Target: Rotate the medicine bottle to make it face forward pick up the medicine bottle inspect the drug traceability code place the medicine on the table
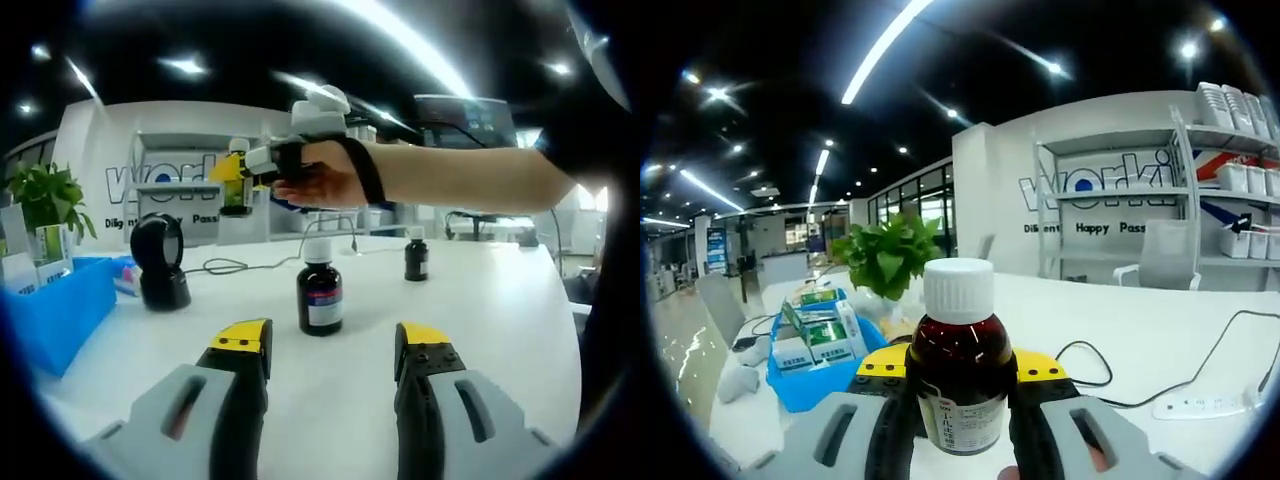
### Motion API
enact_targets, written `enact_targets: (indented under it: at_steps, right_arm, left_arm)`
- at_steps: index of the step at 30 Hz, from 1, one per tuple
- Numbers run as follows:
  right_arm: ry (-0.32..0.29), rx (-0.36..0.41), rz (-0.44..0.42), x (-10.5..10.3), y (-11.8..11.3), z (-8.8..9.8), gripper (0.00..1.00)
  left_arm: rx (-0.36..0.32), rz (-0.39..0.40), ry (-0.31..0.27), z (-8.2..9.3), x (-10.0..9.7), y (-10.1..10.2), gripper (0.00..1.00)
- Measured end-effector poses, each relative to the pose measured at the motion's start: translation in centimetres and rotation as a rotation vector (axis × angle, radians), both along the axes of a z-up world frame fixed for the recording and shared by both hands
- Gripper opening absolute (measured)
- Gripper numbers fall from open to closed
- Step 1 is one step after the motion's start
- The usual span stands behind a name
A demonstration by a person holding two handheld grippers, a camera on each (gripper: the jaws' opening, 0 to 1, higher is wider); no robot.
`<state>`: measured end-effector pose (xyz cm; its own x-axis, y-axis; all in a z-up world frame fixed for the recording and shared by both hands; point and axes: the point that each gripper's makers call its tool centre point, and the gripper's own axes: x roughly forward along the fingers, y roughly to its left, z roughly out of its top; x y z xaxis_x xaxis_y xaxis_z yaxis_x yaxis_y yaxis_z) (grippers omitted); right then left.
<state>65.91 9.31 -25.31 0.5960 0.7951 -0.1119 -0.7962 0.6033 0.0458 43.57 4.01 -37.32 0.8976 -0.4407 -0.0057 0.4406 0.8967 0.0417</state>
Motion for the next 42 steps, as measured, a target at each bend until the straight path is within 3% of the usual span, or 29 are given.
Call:
enact_targets:
  at_steps: [9, 42]
  right_arm:
    - [0.008, -0.015, -0.020, 0.3, 0.0, -2.1, 0.31]
    - [0.076, -0.041, -0.020, 1.0, 0.0, -6.2, 0.31]
  left_arm:
    - [-0.004, -0.002, -0.001, 0.1, -0.1, 0.0, 0.40]
    - [-0.006, -0.004, 0.000, 0.1, -0.1, 0.0, 0.40]
